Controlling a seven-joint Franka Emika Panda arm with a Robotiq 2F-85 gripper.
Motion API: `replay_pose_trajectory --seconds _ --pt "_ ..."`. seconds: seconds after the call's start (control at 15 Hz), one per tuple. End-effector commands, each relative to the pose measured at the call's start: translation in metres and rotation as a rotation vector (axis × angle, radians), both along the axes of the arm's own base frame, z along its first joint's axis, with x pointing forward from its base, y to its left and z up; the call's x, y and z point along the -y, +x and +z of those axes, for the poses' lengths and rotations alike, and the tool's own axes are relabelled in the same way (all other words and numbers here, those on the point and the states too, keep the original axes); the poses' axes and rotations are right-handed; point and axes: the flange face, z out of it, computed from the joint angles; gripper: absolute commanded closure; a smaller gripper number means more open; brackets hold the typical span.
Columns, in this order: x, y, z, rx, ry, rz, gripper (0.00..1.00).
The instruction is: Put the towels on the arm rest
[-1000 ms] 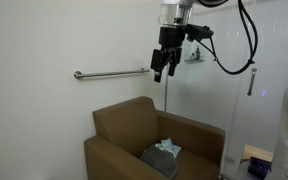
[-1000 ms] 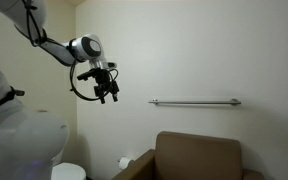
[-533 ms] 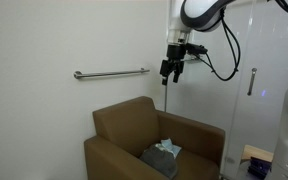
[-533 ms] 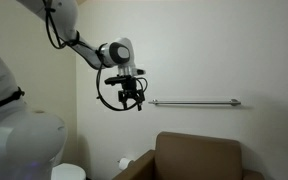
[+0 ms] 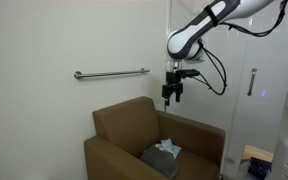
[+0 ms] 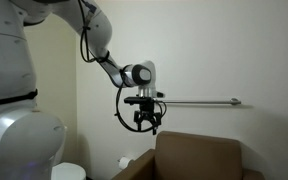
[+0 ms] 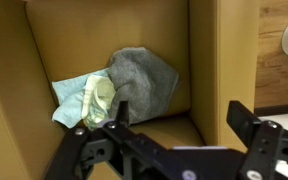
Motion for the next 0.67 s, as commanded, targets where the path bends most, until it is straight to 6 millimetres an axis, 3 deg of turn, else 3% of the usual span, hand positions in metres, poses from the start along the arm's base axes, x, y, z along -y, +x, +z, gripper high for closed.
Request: replay_pose_trajectory --seconds 0.0,0.2,0.53,0.6 --pt "-0.005 0.005 -0.017 -0.025 0.004 -0.005 0.00" --pt "-0.015 0.016 -0.049 -0.074 0.007 -0.001 0.00" --pt "-0.014 0.021 -0.045 -0.064 0.006 -0.003 0.00" --pt "-0.012 0.022 -0.052 -0.072 0.031 -0.012 0.00"
